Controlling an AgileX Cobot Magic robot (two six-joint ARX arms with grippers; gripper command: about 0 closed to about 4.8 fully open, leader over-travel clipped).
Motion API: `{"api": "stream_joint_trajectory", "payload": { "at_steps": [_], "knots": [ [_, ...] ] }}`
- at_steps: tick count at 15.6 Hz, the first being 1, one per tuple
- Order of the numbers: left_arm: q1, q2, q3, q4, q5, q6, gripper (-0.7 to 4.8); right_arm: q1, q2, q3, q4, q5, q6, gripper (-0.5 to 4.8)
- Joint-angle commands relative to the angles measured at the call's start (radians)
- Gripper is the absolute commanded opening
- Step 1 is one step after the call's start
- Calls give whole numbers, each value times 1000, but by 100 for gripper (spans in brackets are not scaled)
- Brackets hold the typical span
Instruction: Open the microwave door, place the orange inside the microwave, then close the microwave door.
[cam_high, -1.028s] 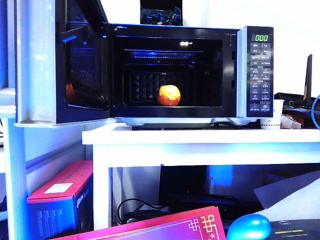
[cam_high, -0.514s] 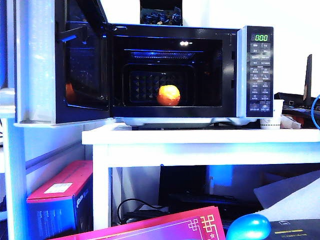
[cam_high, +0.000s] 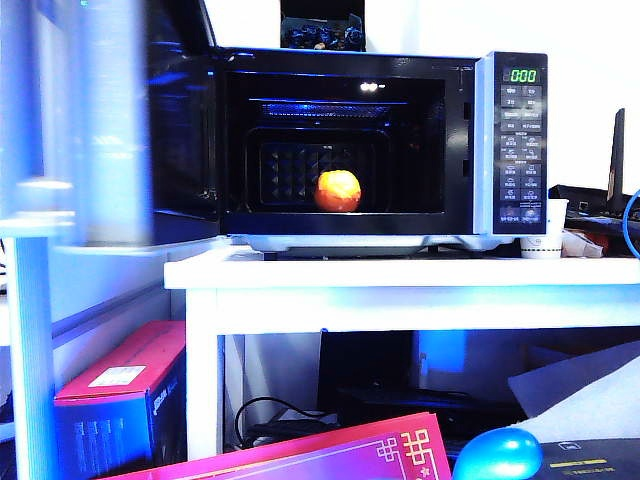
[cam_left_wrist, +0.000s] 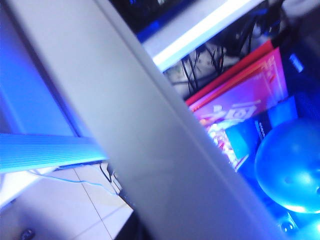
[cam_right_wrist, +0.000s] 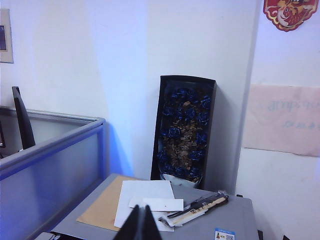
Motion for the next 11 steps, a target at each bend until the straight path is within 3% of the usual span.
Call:
{"api": "stream_joint_trajectory", "payload": {
  "at_steps": [1,3,5,11],
  "knots": [
    [-2,39,0,101,134,-8,-5,1,-11,4,18,-3,4,-1],
    [-3,78,0,337,235,-9,-5,1,-11,4,18,-3,4,-1],
    [-3,110,0,488,310,-20,-5,1,-11,4,17,-3,4,-1],
    [-3,98,3,551,306,-37,-5,1,35,3,-24,-3,-26,-1]
  ]
}}
